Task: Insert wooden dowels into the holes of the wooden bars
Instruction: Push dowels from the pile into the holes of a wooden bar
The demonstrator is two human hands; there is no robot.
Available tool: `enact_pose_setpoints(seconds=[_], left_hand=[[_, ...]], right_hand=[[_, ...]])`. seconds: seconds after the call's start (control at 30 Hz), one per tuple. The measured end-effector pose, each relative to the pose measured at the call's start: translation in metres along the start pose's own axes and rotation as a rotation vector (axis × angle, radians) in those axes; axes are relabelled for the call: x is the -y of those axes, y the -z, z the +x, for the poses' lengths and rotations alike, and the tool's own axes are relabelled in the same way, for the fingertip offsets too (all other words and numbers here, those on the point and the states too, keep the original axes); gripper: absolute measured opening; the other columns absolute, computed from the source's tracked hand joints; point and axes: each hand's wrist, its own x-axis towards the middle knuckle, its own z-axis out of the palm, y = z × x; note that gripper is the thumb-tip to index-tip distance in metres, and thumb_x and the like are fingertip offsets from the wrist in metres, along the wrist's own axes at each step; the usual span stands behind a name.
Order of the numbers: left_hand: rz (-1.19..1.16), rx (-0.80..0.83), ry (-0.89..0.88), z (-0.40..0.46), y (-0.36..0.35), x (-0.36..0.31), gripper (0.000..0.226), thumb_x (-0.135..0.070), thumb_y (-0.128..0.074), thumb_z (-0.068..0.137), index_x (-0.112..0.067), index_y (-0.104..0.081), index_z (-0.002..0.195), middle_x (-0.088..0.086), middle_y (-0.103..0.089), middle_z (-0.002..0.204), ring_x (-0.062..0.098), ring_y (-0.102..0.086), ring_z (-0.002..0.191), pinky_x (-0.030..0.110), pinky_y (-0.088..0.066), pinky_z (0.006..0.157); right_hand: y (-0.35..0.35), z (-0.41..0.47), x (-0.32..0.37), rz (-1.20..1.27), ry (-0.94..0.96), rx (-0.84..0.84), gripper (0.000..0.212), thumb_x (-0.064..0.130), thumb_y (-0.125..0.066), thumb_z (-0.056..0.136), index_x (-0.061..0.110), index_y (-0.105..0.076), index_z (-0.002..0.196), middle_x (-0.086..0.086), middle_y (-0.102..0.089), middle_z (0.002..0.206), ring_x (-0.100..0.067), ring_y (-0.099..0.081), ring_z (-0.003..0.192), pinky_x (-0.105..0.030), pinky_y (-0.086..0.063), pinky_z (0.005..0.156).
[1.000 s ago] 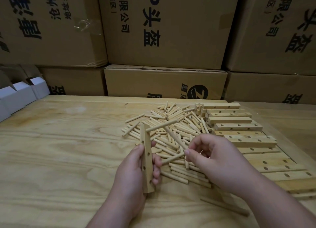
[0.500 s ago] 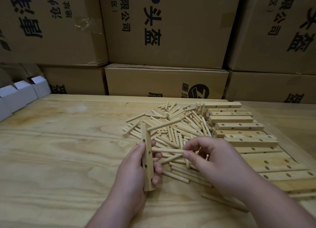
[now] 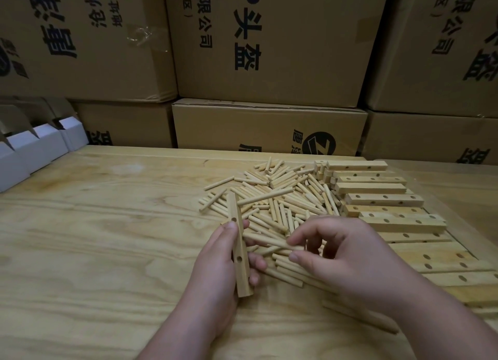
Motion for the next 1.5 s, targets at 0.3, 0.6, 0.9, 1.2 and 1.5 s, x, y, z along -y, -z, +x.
enact_pose_setpoints(seconds=[0.3,0.6,0.9,1.2,1.5], left_hand=[[0.012,0.058,0.003,0.001,0.003,0.000,0.033,-0.032,-0.039,0.107,-0.008,-0.058,0.118,0.022,-0.074,0.089,0.022,-0.058,0.046,0.024,-0.039,0.035],[0.126,0.101,-0.021,-0.001,0.002,0.002,0.031,-0.036,-0.041,0.106,-0.015,-0.061,0.117,0.015,-0.073,0.082,0.023,-0.059,0.044,0.024,-0.038,0.034],[0.172,0.094,-0.022,-0.002,0.001,0.003,0.030,-0.037,-0.039,0.107,-0.018,-0.062,0.115,0.011,-0.075,0.086,0.025,-0.062,0.047,0.022,-0.037,0.034],[0.222,0.131,-0.043,-0.002,0.000,0.004,0.028,-0.038,-0.038,0.107,-0.020,-0.058,0.115,0.007,-0.077,0.090,0.022,-0.064,0.049,0.024,-0.038,0.034],[0.270,0.135,-0.073,-0.005,-0.001,0.002,0.029,-0.039,-0.038,0.107,-0.022,-0.060,0.115,0.006,-0.077,0.095,0.024,-0.066,0.052,0.024,-0.041,0.036]], right_hand=[[0.002,0.001,-0.005,0.037,-0.037,0.052,0.018,0.039,-0.083,0.078,0.049,-0.076,0.091,0.013,-0.072,0.089,-0.008,-0.064,0.074,-0.021,-0.053,0.065],[-0.002,0.005,-0.005,-0.061,-0.015,-0.090,0.014,0.032,-0.080,0.082,0.044,-0.077,0.088,0.024,-0.068,0.092,0.003,-0.063,0.090,-0.006,-0.043,0.075],[-0.012,0.003,-0.002,-0.243,0.039,-0.130,0.011,0.036,-0.077,0.085,0.040,-0.075,0.095,0.030,-0.060,0.101,0.007,-0.057,0.095,-0.002,-0.039,0.078],[-0.015,0.002,-0.005,-0.268,0.055,-0.159,0.010,0.033,-0.077,0.086,0.032,-0.079,0.096,0.028,-0.062,0.084,0.011,-0.056,0.089,-0.001,-0.037,0.073],[-0.016,0.002,-0.008,-0.311,0.042,-0.113,0.017,0.039,-0.066,0.093,0.031,-0.080,0.096,0.023,-0.060,0.075,0.005,-0.057,0.085,-0.012,-0.042,0.070]])
